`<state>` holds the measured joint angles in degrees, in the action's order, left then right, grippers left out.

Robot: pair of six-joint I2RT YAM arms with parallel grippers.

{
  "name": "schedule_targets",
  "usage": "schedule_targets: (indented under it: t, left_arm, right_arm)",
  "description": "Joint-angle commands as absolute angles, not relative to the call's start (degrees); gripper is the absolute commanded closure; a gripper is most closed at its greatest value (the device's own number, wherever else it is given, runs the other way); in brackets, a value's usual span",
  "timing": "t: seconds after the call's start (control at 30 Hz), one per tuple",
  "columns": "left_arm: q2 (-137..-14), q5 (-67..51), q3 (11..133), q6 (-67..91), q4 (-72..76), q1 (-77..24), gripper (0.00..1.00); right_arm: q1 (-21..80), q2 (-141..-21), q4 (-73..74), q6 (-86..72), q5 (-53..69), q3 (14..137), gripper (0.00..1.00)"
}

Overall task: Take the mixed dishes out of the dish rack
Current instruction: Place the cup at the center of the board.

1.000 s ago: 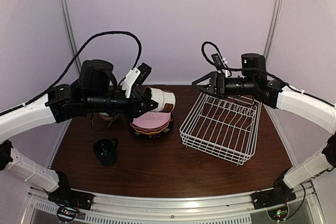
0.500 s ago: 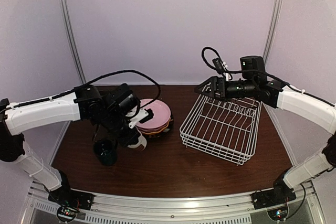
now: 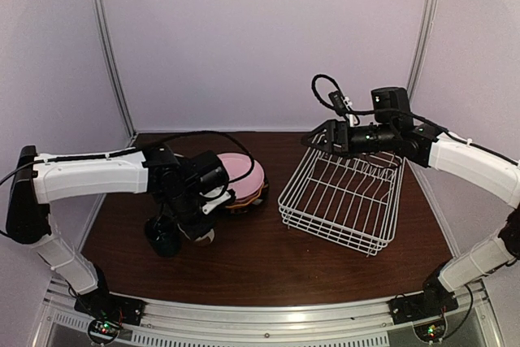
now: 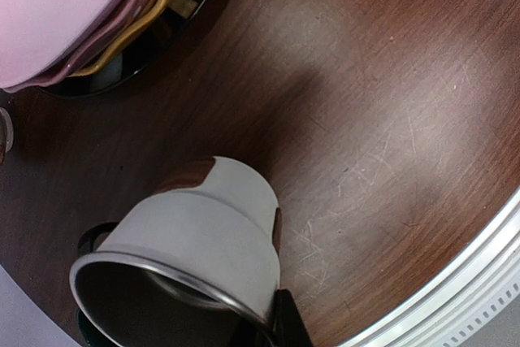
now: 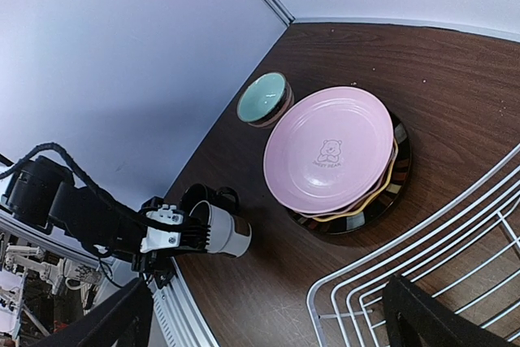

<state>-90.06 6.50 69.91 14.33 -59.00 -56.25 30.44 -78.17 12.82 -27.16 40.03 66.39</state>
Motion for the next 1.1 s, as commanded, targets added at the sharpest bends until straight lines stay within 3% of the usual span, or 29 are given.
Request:
schedule_targets:
  t: [0.0, 0.57, 0.77, 1.07]
  left_arm:
    - [-91.4, 6.7, 69.4, 12.9, -58.8, -56.1, 1.0]
    - [-95.6, 5.3, 68.2, 12.1, -58.2, -57.2, 0.98]
    - [-96.0, 4.9, 68.3, 12.1, -58.6, -57.5, 0.76]
    - [-93.2, 6.7, 73.0, 12.3, -60.5, -57.5, 0.24]
  right_arm:
    - [30.1, -77.3, 13.3, -26.8, 39.2, 67.2, 0.0]
    - [29.7, -77.5, 13.2, -26.9, 39.4, 67.5, 0.0]
    - [29.6, -77.5, 13.1, -27.1, 39.6, 67.5, 0.0]
    - [29.6, -76.8, 13.0, -27.5, 39.9, 67.6, 0.0]
